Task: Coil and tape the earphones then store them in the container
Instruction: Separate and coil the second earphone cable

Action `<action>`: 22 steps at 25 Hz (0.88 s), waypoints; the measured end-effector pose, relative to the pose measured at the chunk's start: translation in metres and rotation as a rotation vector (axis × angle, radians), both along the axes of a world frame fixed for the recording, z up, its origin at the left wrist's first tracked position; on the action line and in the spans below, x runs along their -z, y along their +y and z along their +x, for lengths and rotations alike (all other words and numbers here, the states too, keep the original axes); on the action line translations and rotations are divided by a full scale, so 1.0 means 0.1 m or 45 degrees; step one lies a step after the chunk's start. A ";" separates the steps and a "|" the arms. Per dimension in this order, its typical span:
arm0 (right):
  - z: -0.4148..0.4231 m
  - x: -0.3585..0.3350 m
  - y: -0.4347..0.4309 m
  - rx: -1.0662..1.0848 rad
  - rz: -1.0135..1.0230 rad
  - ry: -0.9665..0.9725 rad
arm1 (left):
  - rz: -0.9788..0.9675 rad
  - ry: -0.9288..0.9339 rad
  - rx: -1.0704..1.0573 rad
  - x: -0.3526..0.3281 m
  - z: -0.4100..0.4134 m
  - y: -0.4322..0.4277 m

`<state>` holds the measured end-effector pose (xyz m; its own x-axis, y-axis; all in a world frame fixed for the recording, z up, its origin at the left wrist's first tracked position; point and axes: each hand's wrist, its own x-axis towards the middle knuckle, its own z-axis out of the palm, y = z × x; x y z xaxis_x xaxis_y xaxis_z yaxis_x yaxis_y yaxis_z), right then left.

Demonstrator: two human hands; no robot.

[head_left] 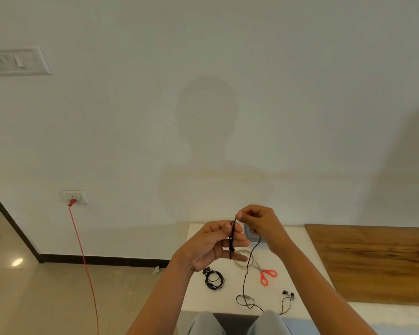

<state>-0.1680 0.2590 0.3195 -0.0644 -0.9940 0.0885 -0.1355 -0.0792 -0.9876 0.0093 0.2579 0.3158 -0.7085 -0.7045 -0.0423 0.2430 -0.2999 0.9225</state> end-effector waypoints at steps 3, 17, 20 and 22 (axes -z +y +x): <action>0.13 0.30 0.07 -0.043 0.192 -0.093 | 0.068 0.209 -0.107 -0.05 -0.03 -0.02; 0.27 -0.21 0.66 -0.115 0.036 0.728 | -0.299 -0.359 -0.376 0.20 0.11 -0.18; 0.19 -0.38 0.45 0.050 -0.223 0.957 | -0.251 -0.372 -0.305 0.15 0.10 -0.12; 0.13 -0.40 0.27 0.114 -0.309 0.983 | -0.233 -0.380 -0.246 0.11 0.10 -0.08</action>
<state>-0.1555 0.2857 0.3600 0.0248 -0.9354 0.3528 -0.7873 -0.2358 -0.5697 0.0192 0.2502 0.3052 -0.5378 -0.8385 -0.0878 -0.0076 -0.0994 0.9950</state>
